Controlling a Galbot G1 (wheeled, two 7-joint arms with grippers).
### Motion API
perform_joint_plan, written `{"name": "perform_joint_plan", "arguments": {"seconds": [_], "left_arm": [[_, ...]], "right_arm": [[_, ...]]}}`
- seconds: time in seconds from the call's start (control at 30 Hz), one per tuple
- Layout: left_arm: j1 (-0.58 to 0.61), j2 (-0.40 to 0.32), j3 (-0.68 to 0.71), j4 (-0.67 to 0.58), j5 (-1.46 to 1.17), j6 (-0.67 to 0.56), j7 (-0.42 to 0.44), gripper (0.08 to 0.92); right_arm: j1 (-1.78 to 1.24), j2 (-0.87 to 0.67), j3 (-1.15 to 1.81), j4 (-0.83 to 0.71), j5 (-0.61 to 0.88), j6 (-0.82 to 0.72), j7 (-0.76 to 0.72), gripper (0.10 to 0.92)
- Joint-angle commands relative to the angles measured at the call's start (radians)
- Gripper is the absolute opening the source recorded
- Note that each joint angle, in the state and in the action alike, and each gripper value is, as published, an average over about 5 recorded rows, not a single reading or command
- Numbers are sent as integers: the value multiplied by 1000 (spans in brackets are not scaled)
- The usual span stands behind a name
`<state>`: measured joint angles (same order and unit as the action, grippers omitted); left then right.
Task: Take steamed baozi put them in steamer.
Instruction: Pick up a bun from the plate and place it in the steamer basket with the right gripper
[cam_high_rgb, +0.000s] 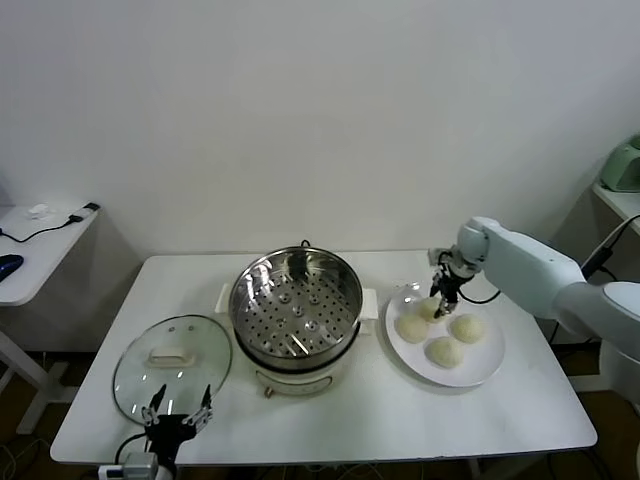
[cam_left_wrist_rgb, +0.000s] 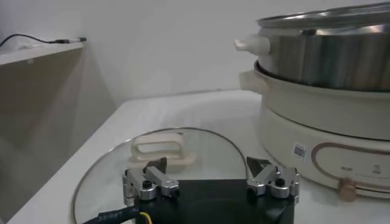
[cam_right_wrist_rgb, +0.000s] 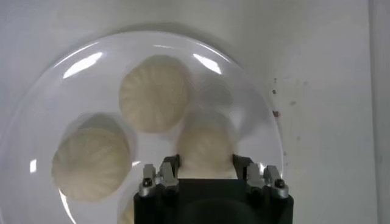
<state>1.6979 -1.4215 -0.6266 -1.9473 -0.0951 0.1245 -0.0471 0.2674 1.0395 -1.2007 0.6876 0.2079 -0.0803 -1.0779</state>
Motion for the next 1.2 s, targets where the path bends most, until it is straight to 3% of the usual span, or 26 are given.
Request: {"name": "perform_joint_plan", "arguments": {"seconds": [0.03,0.3,0.63,0.77,1.0,1.2], "left_arm": [[8,6,1,-10,-1,0,-1,823],[10,4,17,-35,12,11,0,823],[21,-9,32,-44,28,8,-4,823],[28,-10,27,-54,27,7,-6,823],[42,-11,26,-67,26,3,-8,823],[48,-9,28,-68,26,-1,-11,823]], "right_arm": [[322,-50,-228,222,135,17,-27,602],[699,64,-385,449,296,150,-47,602],[669,318,-344,641,289,387,-16,602],[581,377,-325,575,137,547,-24,602],[380,441,-224,289,-181,747,-6,602],[278,481,-150,108,-282,825,-5,602]]}}
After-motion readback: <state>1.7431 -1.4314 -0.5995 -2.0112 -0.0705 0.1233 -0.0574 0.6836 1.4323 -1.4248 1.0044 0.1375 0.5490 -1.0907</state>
